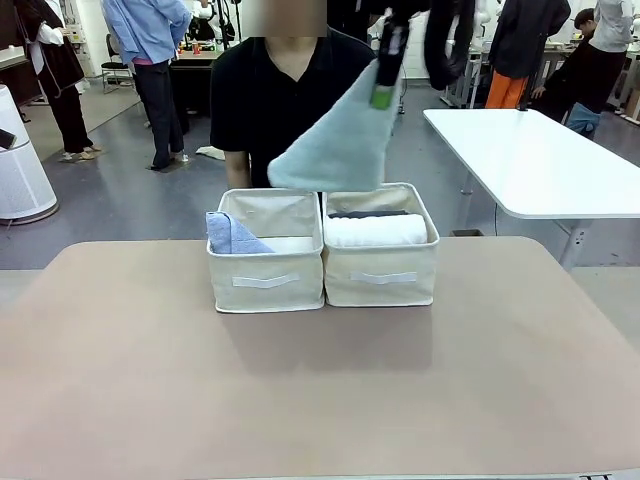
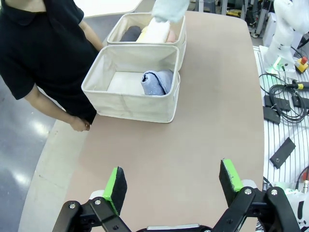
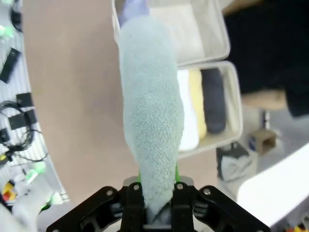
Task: Sort the towels based on their folding style.
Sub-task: Pick up another triangle-folded towel from the table and place it in the left Fabric basket.
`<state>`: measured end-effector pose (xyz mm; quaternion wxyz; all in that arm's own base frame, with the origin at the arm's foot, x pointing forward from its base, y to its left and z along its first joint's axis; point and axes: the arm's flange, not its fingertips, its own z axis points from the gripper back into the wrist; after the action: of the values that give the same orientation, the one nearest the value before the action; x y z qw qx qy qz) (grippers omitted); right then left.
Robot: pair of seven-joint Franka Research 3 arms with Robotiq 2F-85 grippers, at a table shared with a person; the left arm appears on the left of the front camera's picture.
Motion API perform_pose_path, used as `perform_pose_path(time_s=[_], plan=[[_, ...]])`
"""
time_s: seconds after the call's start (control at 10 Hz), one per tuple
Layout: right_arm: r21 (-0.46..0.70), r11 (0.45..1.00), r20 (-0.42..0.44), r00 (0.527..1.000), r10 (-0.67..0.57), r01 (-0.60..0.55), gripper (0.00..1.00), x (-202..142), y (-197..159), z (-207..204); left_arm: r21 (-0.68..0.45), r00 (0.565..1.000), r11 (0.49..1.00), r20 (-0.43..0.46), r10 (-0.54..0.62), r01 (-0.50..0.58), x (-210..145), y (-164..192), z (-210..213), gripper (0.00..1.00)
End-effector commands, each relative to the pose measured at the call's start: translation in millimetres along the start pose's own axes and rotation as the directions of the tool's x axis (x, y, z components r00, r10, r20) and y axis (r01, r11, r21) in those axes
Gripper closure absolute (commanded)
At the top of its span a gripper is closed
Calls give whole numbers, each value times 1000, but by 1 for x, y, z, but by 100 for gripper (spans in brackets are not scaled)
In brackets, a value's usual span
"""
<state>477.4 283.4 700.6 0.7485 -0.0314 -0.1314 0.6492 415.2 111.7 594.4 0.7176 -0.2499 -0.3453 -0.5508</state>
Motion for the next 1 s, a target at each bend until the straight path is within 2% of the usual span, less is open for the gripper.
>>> perform_pose_path(time_s=[0.0, 0.2, 0.4, 0.6, 0.9], plan=[[45, 998, 47, 998, 31, -33, 81, 22, -24, -15, -4, 1000, 1000, -4, 10, -10, 0, -1, 1, 0], [81, 995, 62, 997, 51, -56, 81, 50, -37, -42, -4, 1000, 1000, -4, 10, -10, 0, -1, 1, 0], [53, 994, 24, 996, 91, -92, 81, 70, -43, -67, -4, 1000, 1000, -4, 10, -10, 0, -1, 1, 0], [86, 994, 25, 997, 66, -68, 81, 77, -52, -92, -4, 1000, 1000, -4, 10, -10, 0, -1, 1, 0], [95, 992, 23, 997, 77, -79, 81, 66, -37, -96, -4, 1000, 1000, -4, 10, -10, 0, -1, 1, 0]])
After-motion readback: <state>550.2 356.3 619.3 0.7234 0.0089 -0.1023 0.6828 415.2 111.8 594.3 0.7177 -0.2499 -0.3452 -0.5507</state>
